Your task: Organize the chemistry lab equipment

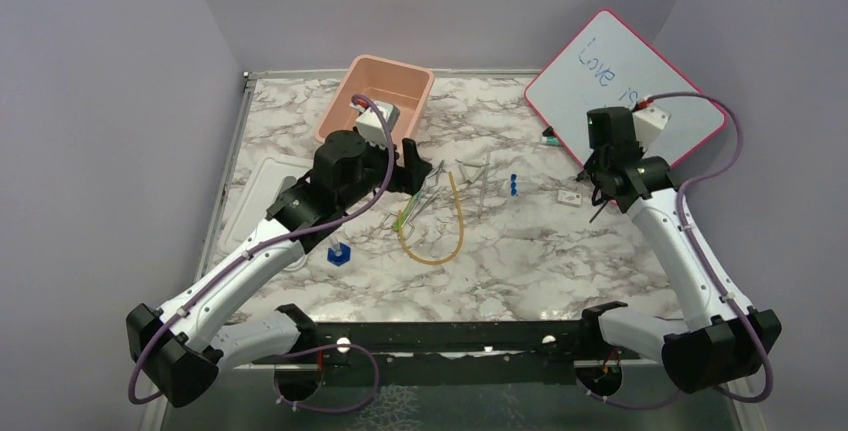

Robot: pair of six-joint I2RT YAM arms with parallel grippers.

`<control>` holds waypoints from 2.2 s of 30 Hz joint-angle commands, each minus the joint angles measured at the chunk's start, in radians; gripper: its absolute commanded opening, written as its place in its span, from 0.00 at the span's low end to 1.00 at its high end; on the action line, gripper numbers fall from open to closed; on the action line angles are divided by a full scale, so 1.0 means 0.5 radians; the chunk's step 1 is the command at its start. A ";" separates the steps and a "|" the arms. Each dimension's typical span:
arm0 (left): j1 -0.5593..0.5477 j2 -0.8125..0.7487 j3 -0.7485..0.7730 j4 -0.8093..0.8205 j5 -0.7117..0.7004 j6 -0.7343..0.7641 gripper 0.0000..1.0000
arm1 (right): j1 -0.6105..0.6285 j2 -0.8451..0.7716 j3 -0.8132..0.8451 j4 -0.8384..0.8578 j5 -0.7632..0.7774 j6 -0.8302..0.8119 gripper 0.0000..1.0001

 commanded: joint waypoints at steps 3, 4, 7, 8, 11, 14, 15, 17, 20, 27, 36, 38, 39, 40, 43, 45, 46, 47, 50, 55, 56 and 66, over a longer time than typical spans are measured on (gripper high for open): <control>0.004 -0.042 0.194 -0.037 -0.426 -0.013 0.76 | 0.062 0.084 0.455 0.175 -0.466 -0.445 0.01; 0.005 -0.059 0.216 -0.042 -0.488 -0.006 0.76 | 0.108 0.118 0.532 0.198 -0.495 -0.485 0.01; 0.005 -0.132 0.270 -0.057 -0.707 0.026 0.76 | 0.347 0.311 0.815 0.278 -0.521 -0.614 0.01; 0.003 -0.161 0.283 -0.058 -0.776 0.041 0.76 | 0.432 0.388 0.912 0.297 -0.495 -0.648 0.01; 0.005 -0.259 0.329 -0.058 -0.975 0.105 0.76 | 0.662 0.621 1.148 0.415 -0.511 -0.746 0.01; 0.005 -0.361 0.360 -0.060 -1.168 0.140 0.76 | 0.838 0.866 1.364 0.553 -0.564 -0.811 0.01; 0.003 -0.399 0.368 -0.059 -1.221 0.148 0.76 | 0.891 0.946 1.441 0.594 -0.572 -0.837 0.01; 0.004 -0.470 0.381 -0.058 -1.305 0.160 0.76 | 0.981 1.125 1.592 0.674 -0.626 -0.867 0.01; 0.003 -0.552 0.406 -0.058 -1.367 0.195 0.76 | 1.092 1.379 1.820 0.785 -0.695 -0.906 0.01; 0.003 -0.658 0.417 -0.065 -1.389 0.224 0.76 | 1.302 1.883 2.336 0.991 -0.751 -1.092 0.01; 0.005 -0.669 0.405 -0.068 -1.432 0.297 0.76 | 1.319 2.104 2.274 1.099 -0.834 -1.062 0.01; 0.004 -0.670 0.388 -0.063 -1.433 0.298 0.76 | 1.319 2.137 2.241 1.098 -0.836 -1.072 0.01; 0.005 -0.669 0.379 -0.064 -1.430 0.282 0.76 | 1.319 2.157 2.236 1.089 -0.846 -1.085 0.01; 0.004 -0.672 0.365 -0.068 -1.420 0.259 0.76 | 1.319 2.182 2.240 1.075 -0.864 -1.107 0.01; 0.005 -0.695 0.302 -0.092 -1.341 0.162 0.76 | 1.319 2.270 2.275 1.009 -0.922 -1.158 0.01; 0.004 -0.709 0.252 -0.095 -1.309 0.113 0.76 | 1.319 2.342 2.317 0.951 -0.954 -1.175 0.01; 0.004 -0.710 0.234 -0.092 -1.307 0.099 0.76 | 1.319 2.377 2.344 0.926 -0.971 -1.179 0.01; 0.004 -0.702 0.220 -0.092 -1.316 0.093 0.76 | 1.316 2.411 2.369 0.894 -0.988 -1.189 0.01; 0.003 -0.665 0.210 -0.094 -1.325 0.110 0.76 | 1.316 2.487 2.428 0.841 -1.012 -1.197 0.03; 0.003 -0.636 0.205 -0.107 -1.374 0.122 0.76 | 1.302 2.596 2.539 0.770 -1.021 -1.172 0.13; 0.003 -0.625 0.207 -0.107 -1.391 0.124 0.76 | 1.298 2.609 2.552 0.760 -1.014 -1.162 0.15; 0.003 -0.455 0.273 -0.146 -1.482 0.196 0.76 | 1.262 2.587 2.558 0.766 -1.064 -1.034 0.40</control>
